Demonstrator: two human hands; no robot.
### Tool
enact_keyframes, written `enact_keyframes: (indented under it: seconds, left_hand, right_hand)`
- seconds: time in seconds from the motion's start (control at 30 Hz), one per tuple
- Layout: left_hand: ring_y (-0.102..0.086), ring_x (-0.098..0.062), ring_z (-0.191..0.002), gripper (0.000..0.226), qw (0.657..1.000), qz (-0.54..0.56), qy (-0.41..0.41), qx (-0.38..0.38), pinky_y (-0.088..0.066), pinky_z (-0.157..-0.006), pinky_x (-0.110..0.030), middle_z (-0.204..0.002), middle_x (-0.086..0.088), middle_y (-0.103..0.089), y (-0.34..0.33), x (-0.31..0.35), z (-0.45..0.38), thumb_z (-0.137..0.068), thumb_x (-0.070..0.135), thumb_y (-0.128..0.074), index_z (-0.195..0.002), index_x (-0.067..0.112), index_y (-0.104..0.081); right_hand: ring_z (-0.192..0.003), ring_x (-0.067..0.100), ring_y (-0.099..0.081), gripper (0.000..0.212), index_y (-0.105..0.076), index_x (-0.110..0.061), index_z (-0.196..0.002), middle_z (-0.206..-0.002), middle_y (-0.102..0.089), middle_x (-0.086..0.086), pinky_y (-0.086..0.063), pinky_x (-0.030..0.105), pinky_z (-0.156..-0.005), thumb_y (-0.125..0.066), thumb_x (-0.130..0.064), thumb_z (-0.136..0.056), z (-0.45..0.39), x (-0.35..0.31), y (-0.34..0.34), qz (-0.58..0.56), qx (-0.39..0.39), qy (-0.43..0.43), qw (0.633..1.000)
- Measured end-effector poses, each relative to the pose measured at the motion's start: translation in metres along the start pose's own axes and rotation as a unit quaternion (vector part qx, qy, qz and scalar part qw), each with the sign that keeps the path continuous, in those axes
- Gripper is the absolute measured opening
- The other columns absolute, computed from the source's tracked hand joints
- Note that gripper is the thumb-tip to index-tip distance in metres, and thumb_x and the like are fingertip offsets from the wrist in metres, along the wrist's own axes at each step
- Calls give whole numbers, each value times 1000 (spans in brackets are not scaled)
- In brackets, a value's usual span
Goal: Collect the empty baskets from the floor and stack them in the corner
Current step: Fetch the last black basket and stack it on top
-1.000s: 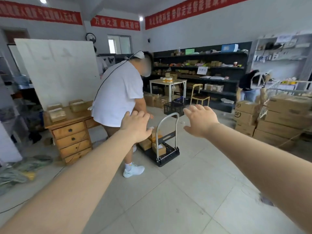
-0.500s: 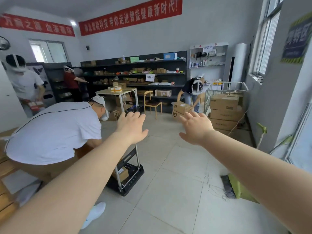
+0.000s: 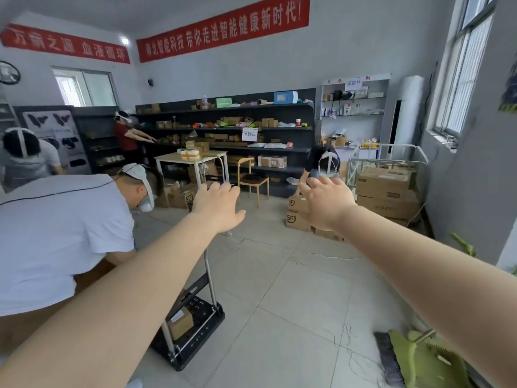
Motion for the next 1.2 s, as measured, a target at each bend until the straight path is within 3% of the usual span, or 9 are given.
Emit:
enact_keyframes:
  seconds: [0.8,1.2]
  left_hand:
    - [-45,-27,-127,59,999,-30,1,-24,-32,-105,-43,-137,-6,-50,-187,-55,-435,-94,52,-42,-142,17,-40]
    - [-48,-27,-125,49,992,-27,113,-54,-35,-106,-44,-131,-5,-55,-287,-77,-643,-91,48,-46,-130,19,-49]
  right_hand:
    - [-137,28,-33,62,-30,-19,-147,-147,-39,6,-25,41,-112,-45,-47,-94,-437,82,-183,2,-3,11,1000]
    - [-137,30,-33,62,-30,-18,-147,-148,-38,9,-27,43,-111,-46,-46,-94,-684,132,-296,-17,9,95,995]
Point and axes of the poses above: each hand's wrist, its own z-axis away from the middle knuckle, its own y-axis out of the back of the hand, x = y × z, the point moved 5 cm from there along -z, towards the middle knuckle
